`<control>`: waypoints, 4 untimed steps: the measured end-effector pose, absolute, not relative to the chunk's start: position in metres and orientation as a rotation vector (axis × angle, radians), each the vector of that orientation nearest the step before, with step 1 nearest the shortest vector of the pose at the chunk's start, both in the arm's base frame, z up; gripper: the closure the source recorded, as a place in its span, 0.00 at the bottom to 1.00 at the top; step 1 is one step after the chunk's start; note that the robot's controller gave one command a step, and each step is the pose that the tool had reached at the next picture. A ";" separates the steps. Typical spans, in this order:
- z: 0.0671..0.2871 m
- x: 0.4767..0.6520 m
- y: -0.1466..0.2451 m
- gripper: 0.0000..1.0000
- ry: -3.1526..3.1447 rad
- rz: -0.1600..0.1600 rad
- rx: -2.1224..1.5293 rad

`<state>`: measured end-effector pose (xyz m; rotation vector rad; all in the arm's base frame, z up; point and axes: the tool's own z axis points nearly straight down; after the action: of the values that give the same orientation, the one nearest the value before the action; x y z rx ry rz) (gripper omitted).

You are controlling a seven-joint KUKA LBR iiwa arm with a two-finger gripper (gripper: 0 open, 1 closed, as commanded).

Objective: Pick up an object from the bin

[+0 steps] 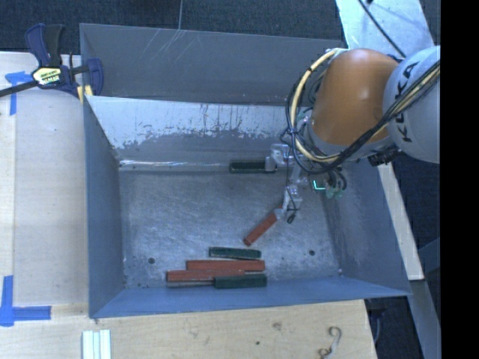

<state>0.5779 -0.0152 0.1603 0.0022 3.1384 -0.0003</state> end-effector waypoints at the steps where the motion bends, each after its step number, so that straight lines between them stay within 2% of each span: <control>1: 0.071 0.587 -0.013 0.00 3.076 0.000 -0.638; 2: 0.100 0.576 -0.001 0.00 3.001 0.000 -0.913; 3: 0.100 0.555 -0.007 0.00 3.035 0.000 -0.807; 4: 0.070 0.582 0.013 0.00 2.982 0.001 -0.975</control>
Offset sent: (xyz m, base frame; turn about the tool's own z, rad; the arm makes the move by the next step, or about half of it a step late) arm 0.0084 0.0024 -0.0903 -0.4121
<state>0.5825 0.0131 0.0695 -0.9750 2.9819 0.0007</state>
